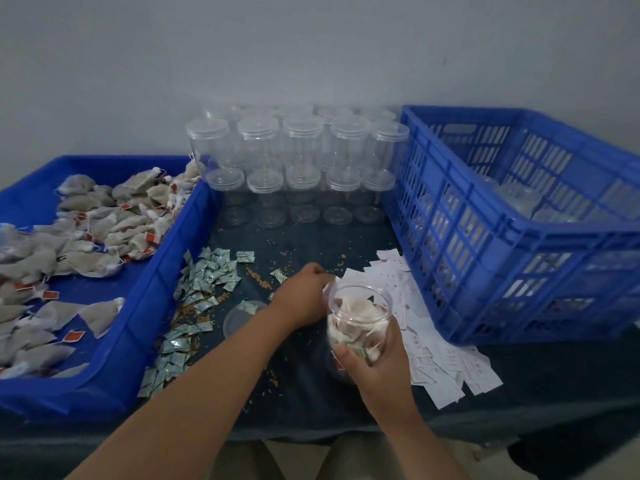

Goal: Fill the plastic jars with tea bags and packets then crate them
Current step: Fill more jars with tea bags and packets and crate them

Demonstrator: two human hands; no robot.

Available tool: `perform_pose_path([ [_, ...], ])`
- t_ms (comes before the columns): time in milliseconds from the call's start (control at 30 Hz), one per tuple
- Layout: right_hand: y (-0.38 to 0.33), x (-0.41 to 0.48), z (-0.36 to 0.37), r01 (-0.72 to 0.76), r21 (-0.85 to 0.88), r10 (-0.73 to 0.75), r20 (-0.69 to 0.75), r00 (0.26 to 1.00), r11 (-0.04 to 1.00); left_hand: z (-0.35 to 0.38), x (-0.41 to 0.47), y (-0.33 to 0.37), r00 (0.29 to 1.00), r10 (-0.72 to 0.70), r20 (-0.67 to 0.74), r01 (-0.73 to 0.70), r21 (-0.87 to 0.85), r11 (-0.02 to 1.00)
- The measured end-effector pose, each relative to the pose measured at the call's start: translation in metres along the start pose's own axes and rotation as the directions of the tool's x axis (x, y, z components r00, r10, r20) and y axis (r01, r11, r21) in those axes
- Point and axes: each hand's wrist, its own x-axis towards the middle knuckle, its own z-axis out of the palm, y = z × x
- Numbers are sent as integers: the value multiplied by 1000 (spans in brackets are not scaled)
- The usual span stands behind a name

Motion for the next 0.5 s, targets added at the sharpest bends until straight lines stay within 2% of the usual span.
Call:
perform_pose_path([
  [267,-4,-1,3,52,11,-52,28,998,999,14,12,-3,997,63,-42,-64,-24,998],
  [400,-14,-1,5,67,-10,-66,33,997,998,19,21,-9,1000,-15,-24,13,-100,995],
  [500,-17,-1,5,81,-9,-81,37,996,997,22,20,-10,999,-12,-31,10,-69,998],
])
